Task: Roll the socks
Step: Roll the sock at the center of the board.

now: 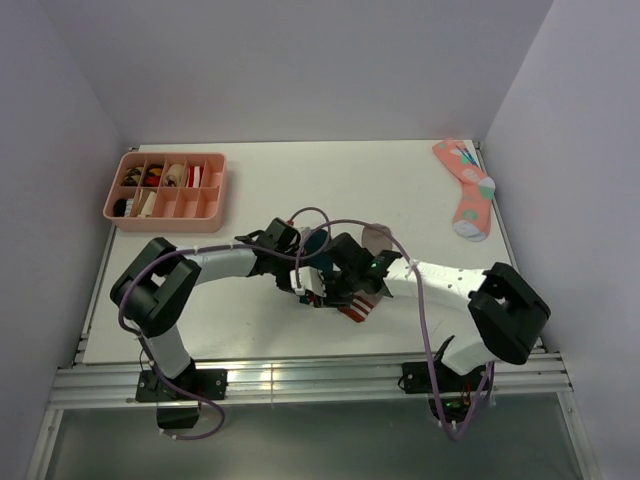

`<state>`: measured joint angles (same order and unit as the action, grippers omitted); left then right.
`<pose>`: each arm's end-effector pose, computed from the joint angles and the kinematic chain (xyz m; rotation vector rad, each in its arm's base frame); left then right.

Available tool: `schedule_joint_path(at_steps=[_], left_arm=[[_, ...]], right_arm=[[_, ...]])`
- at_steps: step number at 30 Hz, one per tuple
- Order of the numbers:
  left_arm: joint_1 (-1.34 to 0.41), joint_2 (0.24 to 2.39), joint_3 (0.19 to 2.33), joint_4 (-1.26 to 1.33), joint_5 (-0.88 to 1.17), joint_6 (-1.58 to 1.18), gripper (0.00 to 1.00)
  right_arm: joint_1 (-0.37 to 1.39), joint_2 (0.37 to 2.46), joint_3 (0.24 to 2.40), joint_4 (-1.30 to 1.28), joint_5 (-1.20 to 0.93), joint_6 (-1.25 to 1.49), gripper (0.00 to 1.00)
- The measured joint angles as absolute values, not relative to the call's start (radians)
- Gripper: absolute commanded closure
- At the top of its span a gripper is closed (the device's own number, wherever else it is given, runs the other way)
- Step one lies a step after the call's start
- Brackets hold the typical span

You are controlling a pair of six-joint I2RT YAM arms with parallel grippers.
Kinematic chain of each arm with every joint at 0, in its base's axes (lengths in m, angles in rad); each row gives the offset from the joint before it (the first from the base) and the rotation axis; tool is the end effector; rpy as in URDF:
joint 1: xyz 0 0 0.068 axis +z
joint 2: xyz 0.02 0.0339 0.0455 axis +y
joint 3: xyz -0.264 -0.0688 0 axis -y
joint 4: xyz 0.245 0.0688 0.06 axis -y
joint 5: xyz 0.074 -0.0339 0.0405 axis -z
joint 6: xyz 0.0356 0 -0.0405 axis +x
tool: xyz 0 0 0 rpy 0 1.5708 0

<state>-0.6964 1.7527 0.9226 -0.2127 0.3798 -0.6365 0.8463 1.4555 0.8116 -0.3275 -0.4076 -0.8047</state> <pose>0.2457 -0.2226 0.1403 0.2310 2.8152 -0.8976 0.1762 0.2204 0.1886 -1.9473 1.5796 0.5331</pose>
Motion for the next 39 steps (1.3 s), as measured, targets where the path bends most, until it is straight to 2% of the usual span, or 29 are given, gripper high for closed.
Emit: schedule_joint_path(at_steps=[9, 25, 39], left_arm=[[-0.645, 1.758, 0.923, -0.246, 0.419, -0.623, 1.00], [-0.628, 1.759, 0.936, -0.284, 0.426, -0.595, 1.00], [-0.619, 1.782, 0.961, -0.312, 0.461, -0.576, 1.00]], right_arm=[[0.895, 1.546, 0.844, -0.290, -0.403, -0.804, 0.59], [0.921, 1.623, 0.898, -0.264, -0.312, -0.782, 0.59], [0.927, 1.625, 0.892, -0.257, -0.228, -0.786, 0.61]])
